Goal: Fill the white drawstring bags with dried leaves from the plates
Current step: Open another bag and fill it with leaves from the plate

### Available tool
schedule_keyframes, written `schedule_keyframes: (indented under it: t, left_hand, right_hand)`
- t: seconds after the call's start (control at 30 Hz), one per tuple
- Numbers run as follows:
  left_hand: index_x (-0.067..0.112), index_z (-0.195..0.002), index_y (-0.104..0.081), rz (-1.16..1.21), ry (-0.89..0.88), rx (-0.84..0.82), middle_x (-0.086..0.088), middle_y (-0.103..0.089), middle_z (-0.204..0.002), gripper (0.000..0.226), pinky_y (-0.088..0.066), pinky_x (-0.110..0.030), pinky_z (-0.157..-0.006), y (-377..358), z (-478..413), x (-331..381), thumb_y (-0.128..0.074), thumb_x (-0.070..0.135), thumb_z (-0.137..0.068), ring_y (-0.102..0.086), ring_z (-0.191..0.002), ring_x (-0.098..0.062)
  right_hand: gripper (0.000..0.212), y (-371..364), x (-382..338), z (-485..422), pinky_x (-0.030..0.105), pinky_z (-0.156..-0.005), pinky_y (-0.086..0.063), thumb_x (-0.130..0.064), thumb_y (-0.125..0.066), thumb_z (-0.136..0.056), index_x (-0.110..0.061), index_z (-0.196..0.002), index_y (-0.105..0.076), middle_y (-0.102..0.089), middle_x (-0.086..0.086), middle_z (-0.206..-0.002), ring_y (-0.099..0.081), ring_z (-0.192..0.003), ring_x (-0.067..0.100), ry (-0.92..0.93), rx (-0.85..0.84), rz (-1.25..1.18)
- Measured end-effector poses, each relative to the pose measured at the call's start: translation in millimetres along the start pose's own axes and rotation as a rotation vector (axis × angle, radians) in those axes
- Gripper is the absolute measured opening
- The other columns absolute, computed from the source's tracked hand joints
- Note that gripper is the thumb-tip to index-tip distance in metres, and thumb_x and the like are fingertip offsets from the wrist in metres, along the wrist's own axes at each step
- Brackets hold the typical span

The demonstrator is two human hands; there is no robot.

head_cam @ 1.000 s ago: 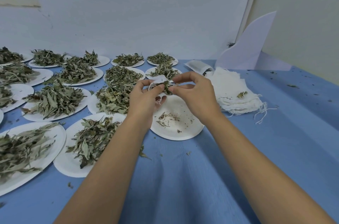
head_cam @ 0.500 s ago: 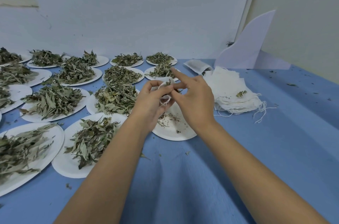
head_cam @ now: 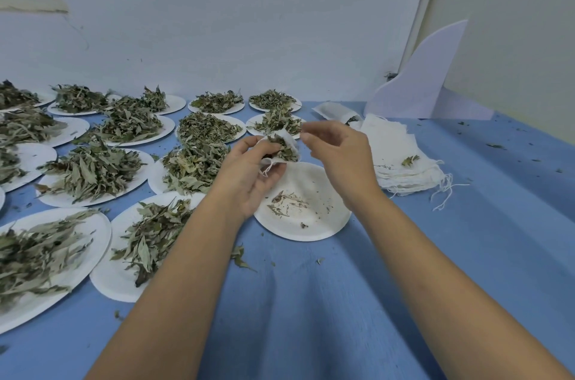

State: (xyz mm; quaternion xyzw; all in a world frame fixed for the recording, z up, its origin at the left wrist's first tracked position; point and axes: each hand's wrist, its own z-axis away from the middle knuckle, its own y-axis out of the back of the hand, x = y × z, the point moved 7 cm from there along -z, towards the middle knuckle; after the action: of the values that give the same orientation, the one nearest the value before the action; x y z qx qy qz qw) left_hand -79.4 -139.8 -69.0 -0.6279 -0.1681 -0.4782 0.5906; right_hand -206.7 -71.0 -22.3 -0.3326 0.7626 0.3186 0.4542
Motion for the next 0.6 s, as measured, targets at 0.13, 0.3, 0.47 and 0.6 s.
schedule_keyframes:
  t: [0.13, 0.3, 0.47, 0.6]
  left_hand:
    - [0.014, -0.079, -0.055, -0.063, 0.003, -0.015, -0.015, -0.055, -0.102, 0.018, -0.057, -0.024, -0.064, -0.2, 1.0, -0.6, -0.06, -0.002, -0.086, -0.056, -0.086, -0.024]
    - [0.014, -0.079, -0.054, -0.121, -0.047, -0.047, -0.008, -0.059, -0.086, 0.021, -0.055, -0.023, -0.06, -3.6, 1.0, 0.1, -0.061, -0.005, -0.085, -0.054, -0.084, -0.019]
    - [0.016, -0.079, -0.055, -0.414, -0.29, 0.049, -0.004, -0.059, -0.077, 0.02, -0.054, -0.023, -0.057, -2.2, 7.5, 14.0, -0.066, -0.001, -0.084, -0.06, -0.068, -0.015]
    - [0.02, -0.08, -0.054, -0.925, -0.631, 0.263, -0.004, -0.059, -0.091, 0.018, -0.042, -0.019, -0.062, -6.8, 20.2, 33.0, -0.063, 0.005, -0.081, -0.049, -0.073, -0.013]
  right_hand:
    - [0.003, -4.7, 1.5, 1.4, 0.017, -0.073, -0.053, -0.023, -0.073, -0.082, -0.023, -0.081, -0.076, -0.072, -0.008, -0.074, -0.066, -0.075, 0.0, -0.031, -0.104, 0.104]
    - [0.006, -5.2, -16.7, 3.6, 0.008, -0.062, -0.045, -0.017, -0.069, -0.081, -0.018, -0.082, -0.075, -0.067, -0.016, -0.068, -0.062, -0.069, -0.005, 0.14, -0.07, 0.415]
    - [0.01, -3.7, -16.2, 3.1, 0.021, -0.061, -0.044, -0.018, -0.064, -0.076, -0.017, -0.066, -0.064, -0.062, -0.008, -0.062, -0.055, -0.061, 0.007, 0.059, -0.006, 0.377]
    - [0.024, -16.7, -1.7, 4.7, 0.026, -0.062, -0.05, -0.003, -0.057, -0.08, -0.009, -0.057, -0.061, -0.056, -0.003, -0.049, -0.053, -0.05, 0.011, -0.238, -0.208, -0.131]
